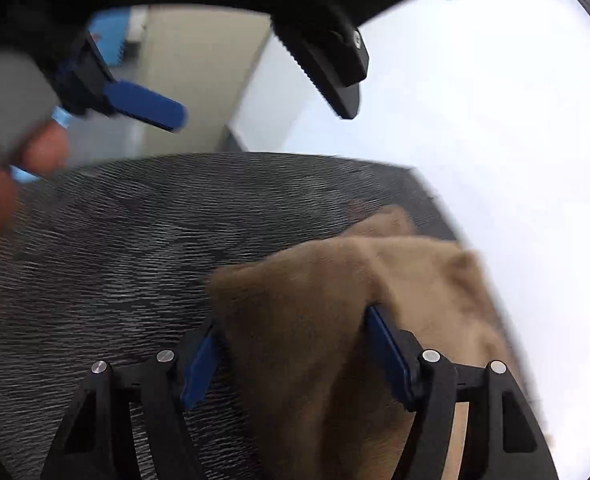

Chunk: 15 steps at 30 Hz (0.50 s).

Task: Fold clothes

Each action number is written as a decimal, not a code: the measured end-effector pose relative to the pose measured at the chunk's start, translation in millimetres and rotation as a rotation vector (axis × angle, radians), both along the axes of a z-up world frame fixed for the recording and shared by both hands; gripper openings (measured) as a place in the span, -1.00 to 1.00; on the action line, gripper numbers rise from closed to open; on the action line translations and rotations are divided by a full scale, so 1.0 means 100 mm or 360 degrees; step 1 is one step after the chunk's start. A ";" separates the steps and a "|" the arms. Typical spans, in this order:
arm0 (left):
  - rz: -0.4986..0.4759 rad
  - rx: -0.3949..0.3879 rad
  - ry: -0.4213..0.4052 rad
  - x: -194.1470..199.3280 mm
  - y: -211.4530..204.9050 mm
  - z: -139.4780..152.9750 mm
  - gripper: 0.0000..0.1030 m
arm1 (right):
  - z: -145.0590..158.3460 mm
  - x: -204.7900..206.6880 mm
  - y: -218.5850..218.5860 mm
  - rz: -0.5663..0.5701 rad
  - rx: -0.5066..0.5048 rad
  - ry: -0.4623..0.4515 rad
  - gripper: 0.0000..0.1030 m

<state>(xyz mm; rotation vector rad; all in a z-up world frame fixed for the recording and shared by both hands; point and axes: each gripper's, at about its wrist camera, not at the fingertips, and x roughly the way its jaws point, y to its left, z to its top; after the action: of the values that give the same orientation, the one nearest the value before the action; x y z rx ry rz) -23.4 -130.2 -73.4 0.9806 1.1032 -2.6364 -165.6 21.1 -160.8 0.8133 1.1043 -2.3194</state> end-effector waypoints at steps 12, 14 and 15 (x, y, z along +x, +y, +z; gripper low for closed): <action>0.0005 0.0103 -0.0013 -0.04 -0.10 -0.10 1.00 | 0.08 -0.13 0.05 -0.0062 -0.0084 -0.0102 -0.16; -0.0026 0.0173 -0.0031 -0.08 -0.12 -0.17 1.00 | 0.09 -0.10 0.10 -0.0078 -0.0108 -0.0109 -0.34; -0.0043 0.0221 -0.0034 -0.10 -0.12 -0.20 1.00 | 0.11 -0.07 0.12 -0.0085 -0.0123 -0.0093 -0.41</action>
<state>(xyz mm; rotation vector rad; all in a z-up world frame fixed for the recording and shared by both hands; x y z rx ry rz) -33.3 -142.6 -93.2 1.0530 1.2917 -2.5934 -172.3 33.3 -150.2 0.8855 0.9734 -2.3508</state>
